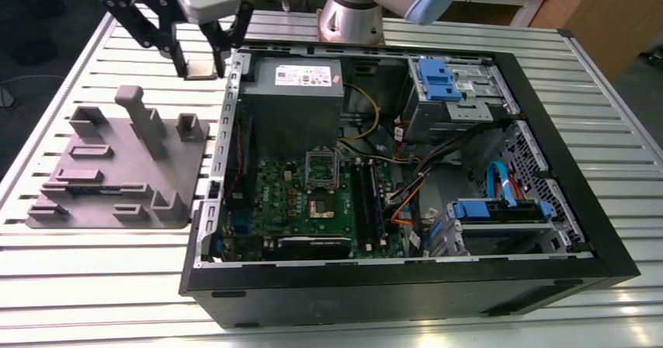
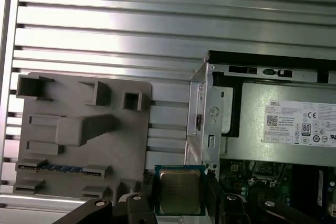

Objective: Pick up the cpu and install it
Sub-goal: 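Pick up the cpu and move it towards the insertion slot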

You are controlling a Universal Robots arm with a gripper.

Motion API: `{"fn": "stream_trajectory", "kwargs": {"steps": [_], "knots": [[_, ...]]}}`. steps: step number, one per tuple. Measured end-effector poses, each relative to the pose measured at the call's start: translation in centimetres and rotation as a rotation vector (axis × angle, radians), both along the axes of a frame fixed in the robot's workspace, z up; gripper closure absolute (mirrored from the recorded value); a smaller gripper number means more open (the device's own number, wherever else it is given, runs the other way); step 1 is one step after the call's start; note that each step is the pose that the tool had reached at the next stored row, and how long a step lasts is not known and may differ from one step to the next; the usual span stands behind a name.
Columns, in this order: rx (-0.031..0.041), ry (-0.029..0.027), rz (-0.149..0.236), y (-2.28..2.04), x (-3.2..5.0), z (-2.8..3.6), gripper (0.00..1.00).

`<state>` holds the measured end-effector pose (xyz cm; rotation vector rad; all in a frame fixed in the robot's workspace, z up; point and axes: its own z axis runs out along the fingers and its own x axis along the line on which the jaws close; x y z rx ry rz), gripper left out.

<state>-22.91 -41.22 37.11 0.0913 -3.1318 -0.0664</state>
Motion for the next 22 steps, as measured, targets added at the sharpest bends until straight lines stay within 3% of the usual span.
{"fn": "stream_trajectory", "kwargs": {"steps": [15,17,22], "knots": [[-0.0003,0.0092,0.000,0.00,6.73,-1.18,0.53],[-0.0007,0.0094,-0.002,0.00,7.14,-1.19,0.53],[-0.0010,0.0095,-0.028,-0.23,7.21,-1.30,0.53]]}}
